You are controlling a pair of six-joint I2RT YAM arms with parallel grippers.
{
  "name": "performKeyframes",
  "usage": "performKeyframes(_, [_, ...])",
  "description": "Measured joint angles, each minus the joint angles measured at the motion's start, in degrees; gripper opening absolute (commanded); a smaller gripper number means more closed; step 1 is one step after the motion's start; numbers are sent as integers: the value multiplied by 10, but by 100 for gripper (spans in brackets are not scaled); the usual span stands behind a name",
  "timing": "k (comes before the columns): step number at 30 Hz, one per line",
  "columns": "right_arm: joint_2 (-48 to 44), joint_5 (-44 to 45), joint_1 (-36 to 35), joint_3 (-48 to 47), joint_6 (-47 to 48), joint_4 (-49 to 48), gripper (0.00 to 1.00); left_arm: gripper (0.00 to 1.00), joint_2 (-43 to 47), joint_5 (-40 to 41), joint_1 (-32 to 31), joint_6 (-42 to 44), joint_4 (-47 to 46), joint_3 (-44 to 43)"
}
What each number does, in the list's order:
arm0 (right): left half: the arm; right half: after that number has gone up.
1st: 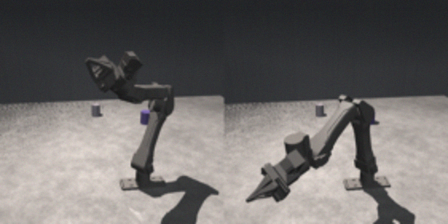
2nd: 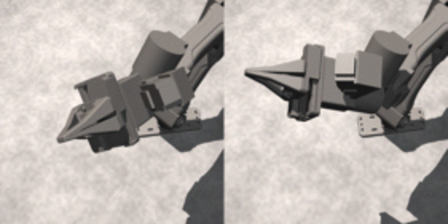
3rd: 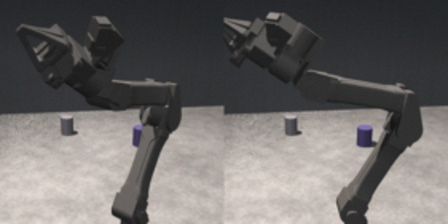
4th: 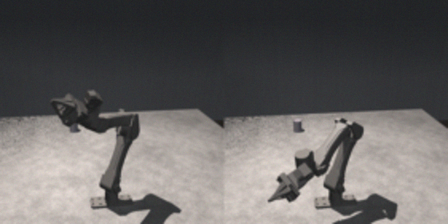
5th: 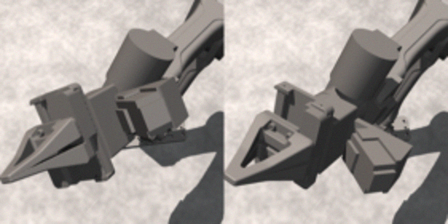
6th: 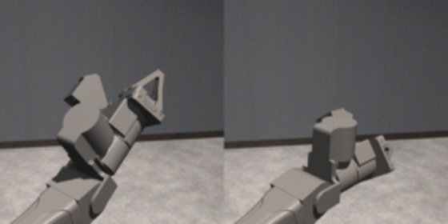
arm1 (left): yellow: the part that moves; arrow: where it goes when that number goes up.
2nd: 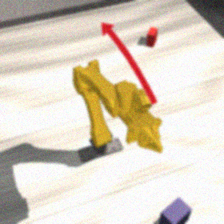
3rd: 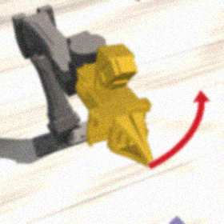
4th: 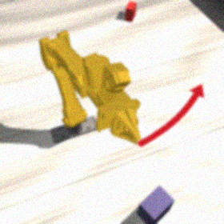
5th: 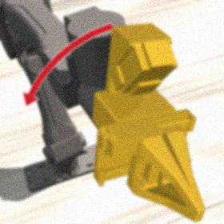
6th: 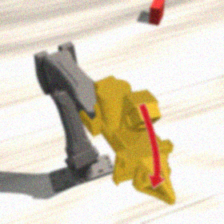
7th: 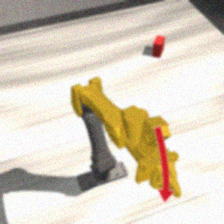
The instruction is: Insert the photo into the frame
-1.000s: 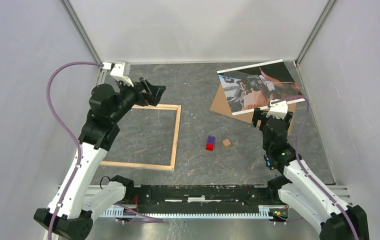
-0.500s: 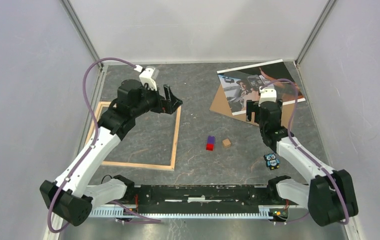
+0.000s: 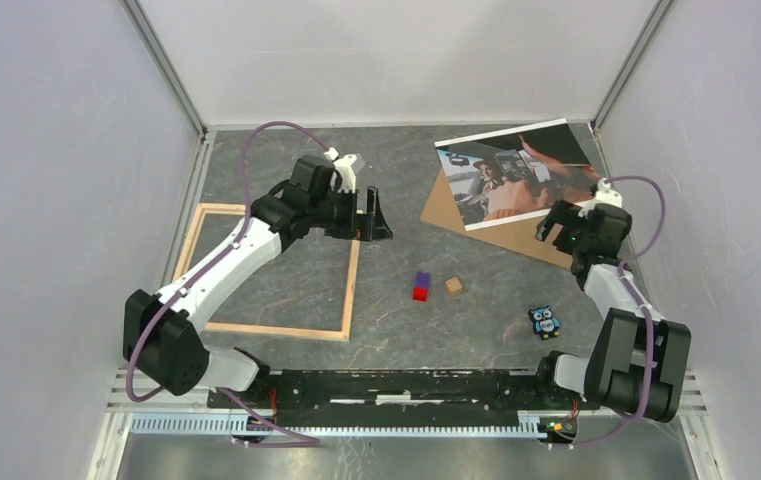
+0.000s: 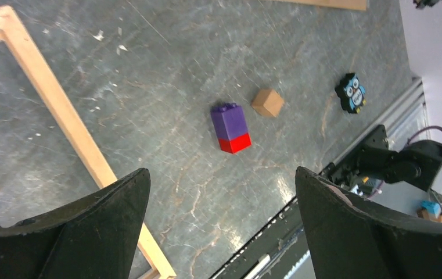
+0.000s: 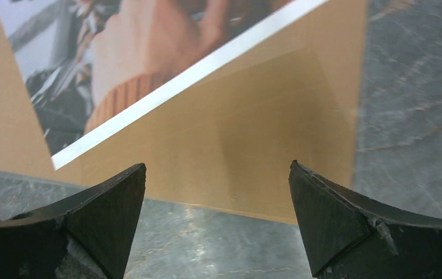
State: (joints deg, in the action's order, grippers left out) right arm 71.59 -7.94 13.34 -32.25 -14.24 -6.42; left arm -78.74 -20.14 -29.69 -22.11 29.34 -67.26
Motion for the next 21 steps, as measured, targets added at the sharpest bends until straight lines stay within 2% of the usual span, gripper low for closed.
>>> performKeyframes(6, [13,-54,116,5,-25,-11,98,100,-7,-23,-18,-10,4,0])
performKeyframes(11, [43,-109,196,33,-62,-61,98,100,-40,-29,-30,-11,-8,0])
performKeyframes(16, [113,-172,227,52,-90,-120,98,100,-79,-5,-61,-22,-35,2])
performKeyframes(21, [148,-212,243,53,-96,-182,98,100,-127,7,-84,-99,-108,13])
